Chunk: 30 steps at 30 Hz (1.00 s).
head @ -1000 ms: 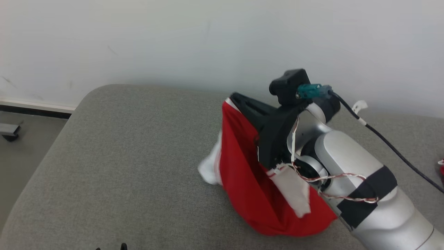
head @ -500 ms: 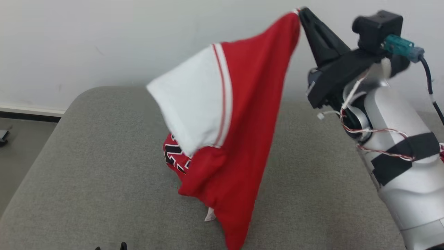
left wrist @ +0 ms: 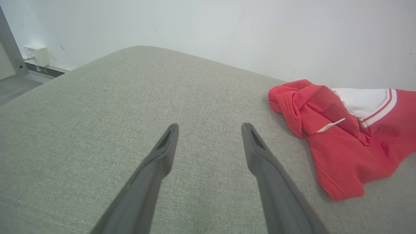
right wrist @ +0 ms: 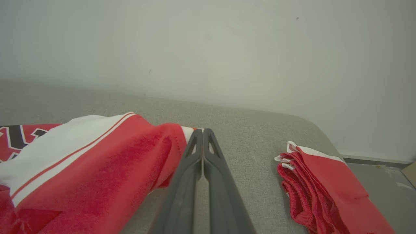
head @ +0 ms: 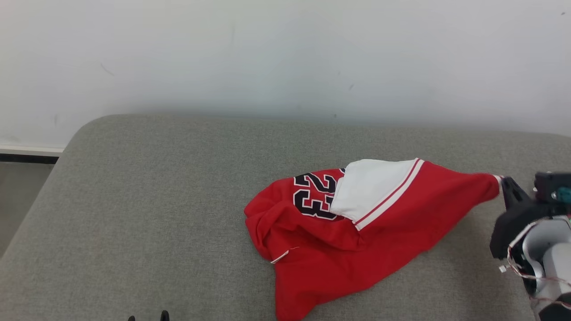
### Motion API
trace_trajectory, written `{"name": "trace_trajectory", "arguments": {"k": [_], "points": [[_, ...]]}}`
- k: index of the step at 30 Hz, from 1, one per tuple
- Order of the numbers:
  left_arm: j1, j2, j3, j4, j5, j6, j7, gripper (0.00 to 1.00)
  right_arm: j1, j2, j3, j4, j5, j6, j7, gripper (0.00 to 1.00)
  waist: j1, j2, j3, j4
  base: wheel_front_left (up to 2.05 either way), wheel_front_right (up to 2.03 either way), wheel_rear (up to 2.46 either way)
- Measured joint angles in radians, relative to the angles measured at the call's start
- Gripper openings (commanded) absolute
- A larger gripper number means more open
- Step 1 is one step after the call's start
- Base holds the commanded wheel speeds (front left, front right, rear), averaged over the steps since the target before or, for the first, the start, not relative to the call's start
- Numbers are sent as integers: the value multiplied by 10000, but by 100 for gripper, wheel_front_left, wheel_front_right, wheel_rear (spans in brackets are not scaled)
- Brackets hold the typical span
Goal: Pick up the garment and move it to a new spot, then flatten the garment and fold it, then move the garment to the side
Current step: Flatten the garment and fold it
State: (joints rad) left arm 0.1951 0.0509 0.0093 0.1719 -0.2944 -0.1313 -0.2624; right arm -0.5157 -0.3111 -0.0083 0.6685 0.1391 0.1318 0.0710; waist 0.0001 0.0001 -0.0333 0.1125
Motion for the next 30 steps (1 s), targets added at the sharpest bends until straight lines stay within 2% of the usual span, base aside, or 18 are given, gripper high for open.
{"name": "trace_trajectory", "arguments": {"k": [8,9,10,16,21,26,30], "points": [[-8,12,-54,8,17,0,0,100,2017,756,-2220,-874,-1521,2,552,0,0,0,51,-164,0,0,0],[-12,15,-67,10,17,0,0,100,2241,899,-2420,-1024,-1680,2,719,62,0,0,50,-175,0,0,0],[-17,19,-73,12,17,0,0,100,2455,1035,-2564,-1156,-1793,2,884,100,0,0,46,-183,0,0,0],[-68,67,-105,15,12,0,0,100,3382,1590,-3181,-2104,-2171,2,1492,100,0,0,42,-208,0,0,0],[-87,90,-88,13,-4,0,0,100,3694,1871,-3277,-3016,-2278,2,1666,100,0,-1,37,-214,0,0,0],[-111,92,-67,0,-6,0,0,100,3350,2123,-2566,-3996,-2079,2,2144,100,-1,-1,58,-219,0,0,0],[-180,92,-150,-2,-4,0,0,100,2615,2077,-2031,-4002,-1825,0,2878,100,0,0,143,-159,0,0,0]]}}
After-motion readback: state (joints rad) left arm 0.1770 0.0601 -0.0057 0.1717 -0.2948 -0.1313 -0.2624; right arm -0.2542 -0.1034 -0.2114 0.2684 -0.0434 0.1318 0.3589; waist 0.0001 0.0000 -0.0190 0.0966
